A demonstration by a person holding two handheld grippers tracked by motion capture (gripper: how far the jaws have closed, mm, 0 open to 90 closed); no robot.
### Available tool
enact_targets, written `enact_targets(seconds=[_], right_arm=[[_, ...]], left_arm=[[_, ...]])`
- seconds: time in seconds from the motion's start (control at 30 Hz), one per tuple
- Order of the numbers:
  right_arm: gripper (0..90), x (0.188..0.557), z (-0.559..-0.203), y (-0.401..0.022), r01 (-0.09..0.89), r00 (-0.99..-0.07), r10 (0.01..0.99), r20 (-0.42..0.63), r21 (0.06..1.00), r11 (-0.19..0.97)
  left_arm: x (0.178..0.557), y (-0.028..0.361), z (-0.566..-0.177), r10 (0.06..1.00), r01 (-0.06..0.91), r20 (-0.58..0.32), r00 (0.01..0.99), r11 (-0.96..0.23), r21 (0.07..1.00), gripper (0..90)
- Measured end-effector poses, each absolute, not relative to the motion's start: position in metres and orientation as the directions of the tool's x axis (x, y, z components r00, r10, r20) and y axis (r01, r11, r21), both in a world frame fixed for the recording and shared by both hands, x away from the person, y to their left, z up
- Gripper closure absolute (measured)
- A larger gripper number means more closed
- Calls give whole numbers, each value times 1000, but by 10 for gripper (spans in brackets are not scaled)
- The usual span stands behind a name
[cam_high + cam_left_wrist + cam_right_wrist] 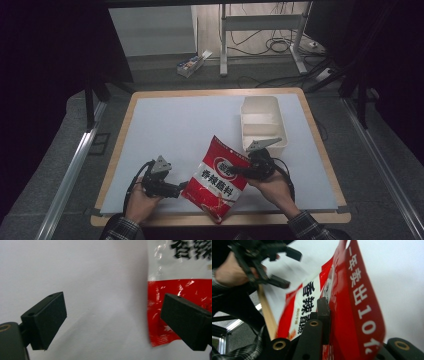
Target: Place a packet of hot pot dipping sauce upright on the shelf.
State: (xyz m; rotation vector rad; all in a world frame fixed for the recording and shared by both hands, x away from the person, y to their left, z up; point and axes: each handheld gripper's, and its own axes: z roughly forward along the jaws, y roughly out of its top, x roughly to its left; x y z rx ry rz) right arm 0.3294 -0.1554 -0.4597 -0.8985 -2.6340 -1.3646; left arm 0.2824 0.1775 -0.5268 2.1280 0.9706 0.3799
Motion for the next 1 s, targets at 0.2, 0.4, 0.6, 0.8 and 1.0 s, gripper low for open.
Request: enact_targets(seconds=[0.2,0.4,0.6,0.8,1.0], right_arm=[[877,331,-435,-151,482,-849,441,290,766,425],[877,330,-418,-148,457,-862,427,271,780,427],[878,329,-402,-144,424,-880,403,250,797,431],[878,333,-389,-140,400,-884,411,220,811,427],[878,341,-382,-140,381,-879,442,180,823,421]], left_arm=[[282,179,-527,747,513,-24,664,-432,742,43],[283,181,-527,748,505,-19,663,-429,749,38],[283,182,-527,744,505,-21,668,-431,748,39],[283,181,-527,741,504,-24,671,-432,748,40],[282,181,-527,738,503,-23,675,-437,746,41]])
